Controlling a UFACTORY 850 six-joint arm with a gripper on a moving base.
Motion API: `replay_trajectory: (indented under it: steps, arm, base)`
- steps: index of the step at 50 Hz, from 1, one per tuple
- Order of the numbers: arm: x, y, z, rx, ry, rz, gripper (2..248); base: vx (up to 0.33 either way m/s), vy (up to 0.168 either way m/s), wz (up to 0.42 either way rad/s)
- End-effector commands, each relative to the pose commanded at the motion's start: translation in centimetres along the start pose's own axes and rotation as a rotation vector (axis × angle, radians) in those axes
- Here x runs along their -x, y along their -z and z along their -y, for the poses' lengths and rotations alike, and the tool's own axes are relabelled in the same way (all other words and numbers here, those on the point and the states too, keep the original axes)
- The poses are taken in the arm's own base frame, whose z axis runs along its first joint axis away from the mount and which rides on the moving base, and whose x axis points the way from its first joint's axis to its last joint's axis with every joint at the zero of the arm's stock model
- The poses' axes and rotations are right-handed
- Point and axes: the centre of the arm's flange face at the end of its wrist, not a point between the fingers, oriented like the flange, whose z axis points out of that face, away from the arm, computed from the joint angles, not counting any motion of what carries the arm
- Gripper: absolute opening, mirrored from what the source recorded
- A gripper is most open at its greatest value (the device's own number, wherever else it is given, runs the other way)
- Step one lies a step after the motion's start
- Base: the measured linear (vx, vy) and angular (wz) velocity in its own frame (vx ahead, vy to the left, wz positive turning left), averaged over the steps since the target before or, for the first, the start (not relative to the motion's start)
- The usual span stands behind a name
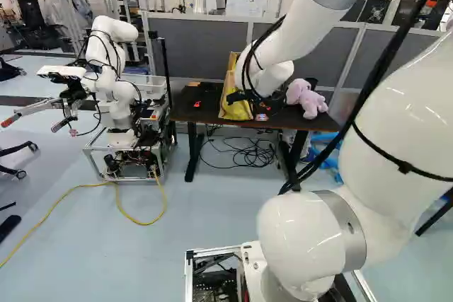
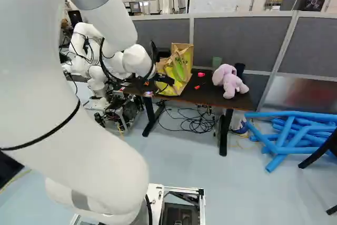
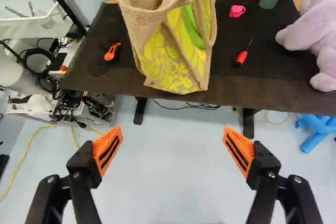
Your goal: Pick up the bag on the ground and place it on the table
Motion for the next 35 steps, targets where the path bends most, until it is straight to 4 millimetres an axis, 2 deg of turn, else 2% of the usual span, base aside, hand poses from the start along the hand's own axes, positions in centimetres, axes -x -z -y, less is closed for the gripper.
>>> replay_trajectory:
  steps: [35]
  arm:
    - [7.6, 2.2, -0.4, -0.017, 0.041, -0.224, 247]
  base:
    - [0.000, 0.000, 0.000]
